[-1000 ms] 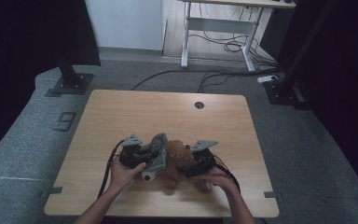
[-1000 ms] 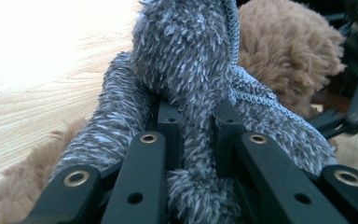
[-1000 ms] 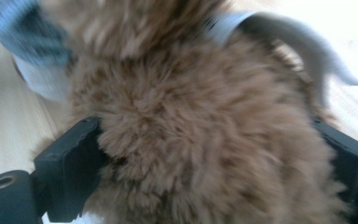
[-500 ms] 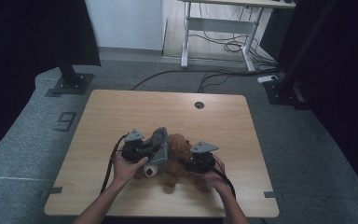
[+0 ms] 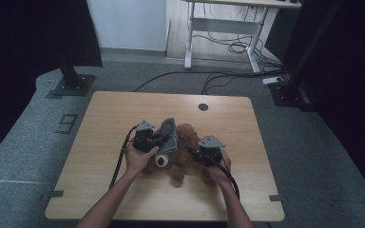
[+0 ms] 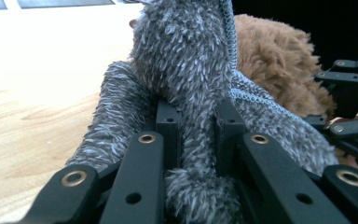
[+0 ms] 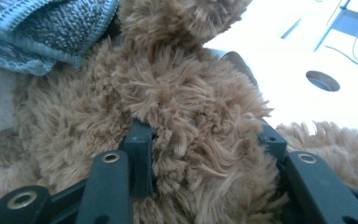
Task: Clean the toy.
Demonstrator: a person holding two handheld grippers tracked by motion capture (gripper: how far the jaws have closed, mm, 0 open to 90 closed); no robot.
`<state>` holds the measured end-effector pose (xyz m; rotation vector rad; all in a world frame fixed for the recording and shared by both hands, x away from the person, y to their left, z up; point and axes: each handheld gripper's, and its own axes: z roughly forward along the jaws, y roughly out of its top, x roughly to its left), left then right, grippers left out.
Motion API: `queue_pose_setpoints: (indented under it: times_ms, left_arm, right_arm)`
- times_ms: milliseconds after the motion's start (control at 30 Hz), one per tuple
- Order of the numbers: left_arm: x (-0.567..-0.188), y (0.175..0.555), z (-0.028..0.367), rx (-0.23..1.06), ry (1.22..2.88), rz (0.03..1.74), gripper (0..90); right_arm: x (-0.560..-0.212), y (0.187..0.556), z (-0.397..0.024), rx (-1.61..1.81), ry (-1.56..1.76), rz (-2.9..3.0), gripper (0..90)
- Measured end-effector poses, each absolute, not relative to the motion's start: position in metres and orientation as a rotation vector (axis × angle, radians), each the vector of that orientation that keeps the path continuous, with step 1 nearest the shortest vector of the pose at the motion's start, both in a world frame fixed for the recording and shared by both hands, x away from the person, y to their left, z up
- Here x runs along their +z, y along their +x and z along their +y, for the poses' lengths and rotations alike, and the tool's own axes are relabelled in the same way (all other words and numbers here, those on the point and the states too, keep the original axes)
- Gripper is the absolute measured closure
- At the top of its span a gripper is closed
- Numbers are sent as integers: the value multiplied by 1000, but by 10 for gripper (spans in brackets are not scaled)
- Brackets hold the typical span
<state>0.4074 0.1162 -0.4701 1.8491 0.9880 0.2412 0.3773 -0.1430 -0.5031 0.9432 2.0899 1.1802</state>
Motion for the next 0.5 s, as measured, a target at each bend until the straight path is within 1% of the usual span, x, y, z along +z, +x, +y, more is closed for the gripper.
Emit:
queue_pose_setpoints:
  times_ms: [33,133,200,367,433,500]
  left_arm:
    - [-468,405,117,227,1844,985,763]
    - [-454,394,116,185,1807,948,763]
    - [-442,387,107,168,1810,895,761]
    - [-422,377,55,181,1898,780,757]
    - [-424,377,33,216,1960,775,757]
    - [-431,380,21,238,2004,793,757]
  right_arm:
    - [-503,377,-143,1180,943,2090,530]
    - [-507,362,-141,1171,870,2061,541]
    - [-511,351,-139,1175,844,2044,541]
    - [-513,342,-140,1198,822,2035,540]
    - [-514,340,-141,1207,827,2029,540]
    - [-516,338,-143,1211,825,2029,540]
